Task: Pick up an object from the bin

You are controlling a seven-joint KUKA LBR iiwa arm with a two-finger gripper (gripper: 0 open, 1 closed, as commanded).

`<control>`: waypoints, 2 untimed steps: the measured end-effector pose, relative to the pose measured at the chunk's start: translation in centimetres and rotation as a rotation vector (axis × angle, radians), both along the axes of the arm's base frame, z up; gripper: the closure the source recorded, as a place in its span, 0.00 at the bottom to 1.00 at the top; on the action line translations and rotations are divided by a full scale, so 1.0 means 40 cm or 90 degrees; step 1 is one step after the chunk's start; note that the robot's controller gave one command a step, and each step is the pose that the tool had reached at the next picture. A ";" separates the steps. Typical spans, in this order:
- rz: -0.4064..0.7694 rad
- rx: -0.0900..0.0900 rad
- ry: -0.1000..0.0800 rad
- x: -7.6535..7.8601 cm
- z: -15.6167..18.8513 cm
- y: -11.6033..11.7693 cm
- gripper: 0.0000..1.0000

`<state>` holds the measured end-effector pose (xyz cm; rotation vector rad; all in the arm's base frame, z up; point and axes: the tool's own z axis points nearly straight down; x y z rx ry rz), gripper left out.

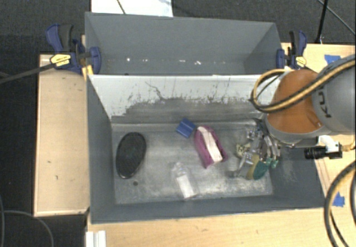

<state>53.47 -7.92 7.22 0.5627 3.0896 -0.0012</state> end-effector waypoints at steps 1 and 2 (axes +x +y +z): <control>0.003 0.000 -0.002 0.005 0.004 0.007 1.00; -0.010 0.000 -0.007 0.021 0.428 0.064 1.00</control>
Offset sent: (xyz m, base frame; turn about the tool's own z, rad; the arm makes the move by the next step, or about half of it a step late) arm 0.0000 0.0000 0.0000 0.0000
